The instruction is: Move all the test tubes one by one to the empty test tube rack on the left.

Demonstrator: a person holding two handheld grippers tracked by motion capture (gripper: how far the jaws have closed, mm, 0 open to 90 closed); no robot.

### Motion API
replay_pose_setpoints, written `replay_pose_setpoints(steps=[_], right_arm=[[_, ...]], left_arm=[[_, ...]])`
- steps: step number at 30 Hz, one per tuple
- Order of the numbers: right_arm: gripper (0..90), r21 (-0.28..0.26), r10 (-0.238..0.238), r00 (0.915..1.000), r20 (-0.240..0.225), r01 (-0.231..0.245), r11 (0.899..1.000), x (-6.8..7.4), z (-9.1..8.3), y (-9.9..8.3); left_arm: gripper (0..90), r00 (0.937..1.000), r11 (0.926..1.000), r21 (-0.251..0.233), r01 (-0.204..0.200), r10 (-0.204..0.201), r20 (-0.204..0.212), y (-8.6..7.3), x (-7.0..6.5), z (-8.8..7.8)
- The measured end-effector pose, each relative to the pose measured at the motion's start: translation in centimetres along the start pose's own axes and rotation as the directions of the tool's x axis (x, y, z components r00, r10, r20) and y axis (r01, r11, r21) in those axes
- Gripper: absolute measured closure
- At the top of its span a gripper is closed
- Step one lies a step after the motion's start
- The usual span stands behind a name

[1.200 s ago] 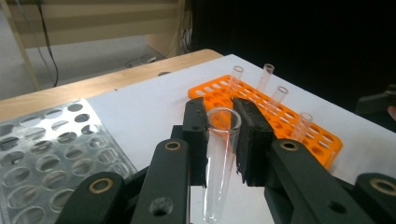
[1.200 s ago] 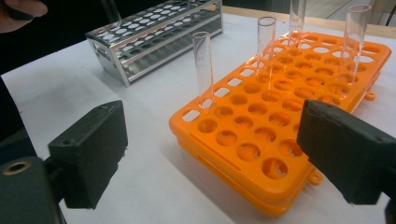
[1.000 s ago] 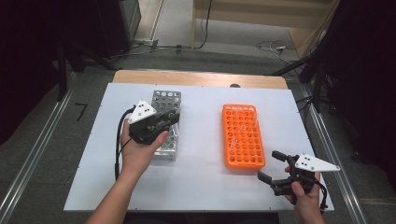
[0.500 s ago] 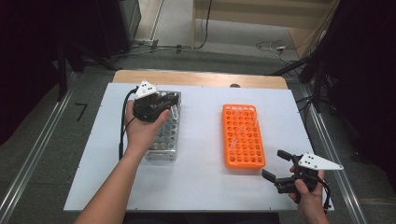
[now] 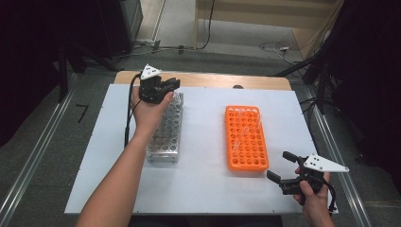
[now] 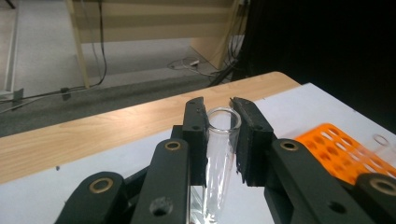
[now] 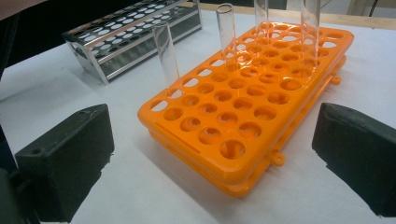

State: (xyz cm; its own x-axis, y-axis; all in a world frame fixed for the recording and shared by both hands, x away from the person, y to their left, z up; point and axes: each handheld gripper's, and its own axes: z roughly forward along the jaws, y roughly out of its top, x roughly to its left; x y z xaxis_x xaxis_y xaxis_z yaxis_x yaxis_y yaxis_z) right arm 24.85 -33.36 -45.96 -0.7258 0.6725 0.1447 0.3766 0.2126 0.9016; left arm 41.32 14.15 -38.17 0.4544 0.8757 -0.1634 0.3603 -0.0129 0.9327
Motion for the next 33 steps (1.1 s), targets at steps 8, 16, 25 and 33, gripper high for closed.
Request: replay_pose_setpoints(steps=[8, 16, 25, 33], right_arm=[[0.0, 0.005, 0.007, 1.0, 0.006, -0.007, 1.0, -0.1, 0.1, -0.1], [0.0, 0.003, 0.012, 0.9999, 0.006, -0.012, 1.0, -0.4, 0.1, -0.2], [0.0, 0.002, 0.017, 0.9999, 0.003, -0.017, 1.0, -0.6, 0.1, -0.3], [0.0, 0.003, 0.015, 0.9999, 0.001, -0.015, 1.0, -0.5, 0.1, -0.3]], left_arm=[[75.9, 0.9984, 0.9996, -0.002, 0.03, -0.03, -0.048, 0.6, 1.4, 2.4], [75.8, 0.9953, 0.9988, 0.035, 0.033, -0.03, -0.092, -0.1, 2.1, 4.4], [75.8, 0.9947, 0.9942, 0.106, 0.019, -0.009, -0.103, -1.3, 1.8, 5.7], [75.5, 0.9941, 0.9899, 0.141, 0.02, -0.005, -0.108, -1.8, 1.7, 5.9]])
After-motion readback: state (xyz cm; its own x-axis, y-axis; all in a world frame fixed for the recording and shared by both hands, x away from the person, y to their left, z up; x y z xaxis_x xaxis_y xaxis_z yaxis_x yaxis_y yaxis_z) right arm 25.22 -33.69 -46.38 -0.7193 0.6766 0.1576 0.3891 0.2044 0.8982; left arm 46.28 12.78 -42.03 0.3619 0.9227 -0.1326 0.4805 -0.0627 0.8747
